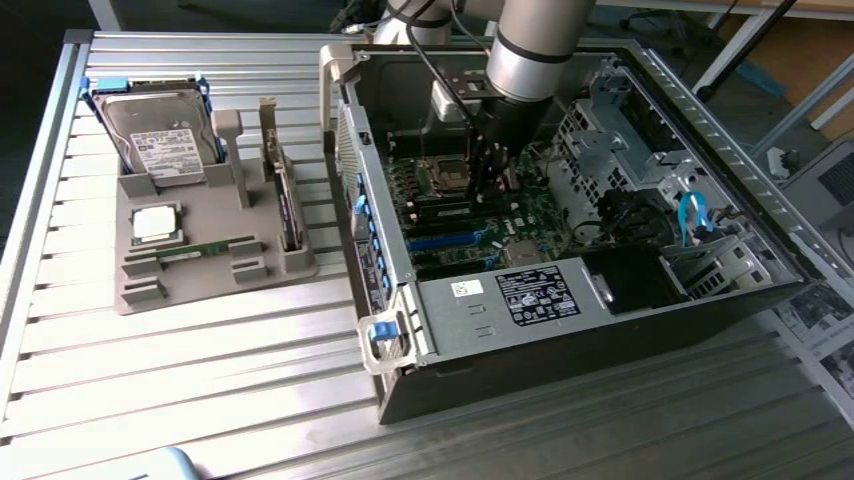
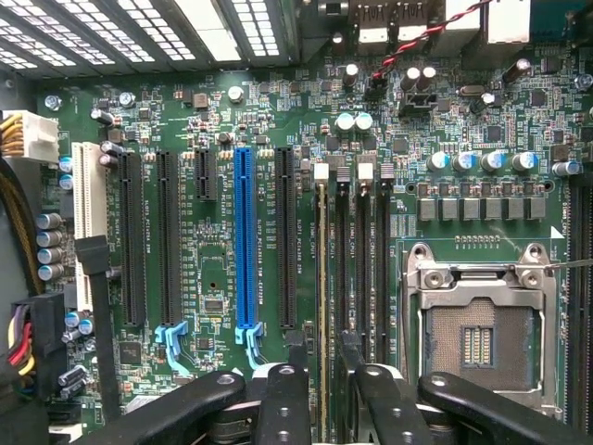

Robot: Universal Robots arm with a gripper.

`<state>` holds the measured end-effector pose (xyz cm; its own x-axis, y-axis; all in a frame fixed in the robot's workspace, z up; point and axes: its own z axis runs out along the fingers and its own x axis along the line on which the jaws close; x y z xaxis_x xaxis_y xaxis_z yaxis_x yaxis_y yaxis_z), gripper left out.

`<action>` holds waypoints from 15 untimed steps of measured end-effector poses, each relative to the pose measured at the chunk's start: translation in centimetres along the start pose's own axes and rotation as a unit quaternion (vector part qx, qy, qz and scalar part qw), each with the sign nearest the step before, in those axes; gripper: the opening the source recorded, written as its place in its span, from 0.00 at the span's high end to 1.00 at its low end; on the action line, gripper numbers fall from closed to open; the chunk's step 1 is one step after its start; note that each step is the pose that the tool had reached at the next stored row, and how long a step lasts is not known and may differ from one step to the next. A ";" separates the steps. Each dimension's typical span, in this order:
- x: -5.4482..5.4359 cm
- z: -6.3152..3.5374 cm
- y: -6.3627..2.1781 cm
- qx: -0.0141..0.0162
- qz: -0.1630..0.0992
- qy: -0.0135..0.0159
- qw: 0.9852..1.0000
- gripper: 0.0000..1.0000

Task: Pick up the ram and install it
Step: 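Insert the ram into the slot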

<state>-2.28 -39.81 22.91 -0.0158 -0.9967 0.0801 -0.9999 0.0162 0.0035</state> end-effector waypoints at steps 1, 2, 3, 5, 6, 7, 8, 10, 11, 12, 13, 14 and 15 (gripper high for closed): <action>0.0 -0.10 0.00 0.000 0.000 0.000 1.000 0.73; 0.0 -0.26 0.00 0.000 0.000 0.000 1.000 0.73; 0.0 -0.48 0.00 0.000 0.000 0.000 1.000 0.73; 0.1 -1.17 0.00 0.000 0.000 0.000 1.000 0.73; 0.1 -1.61 0.00 0.000 0.000 0.000 1.000 0.73; 0.1 -1.93 0.00 0.000 0.000 0.000 1.000 0.73; 0.1 -2.32 0.00 0.000 0.000 0.000 1.000 0.73; 0.1 -2.84 0.01 0.000 0.000 0.000 1.000 0.75; 0.1 -3.03 0.01 0.000 0.000 0.000 1.000 0.75; 0.1 -3.23 0.00 0.000 0.000 0.000 1.000 0.82; 0.1 -3.23 -0.22 0.000 0.000 0.000 1.000 0.88; 0.1 -3.24 -0.47 0.000 0.000 0.000 1.000 0.89; 0.1 -3.24 -0.73 0.000 0.000 0.000 1.000 0.89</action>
<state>-1.54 -39.70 26.15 -0.0160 -0.9967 0.0801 -0.9999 0.0164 0.0039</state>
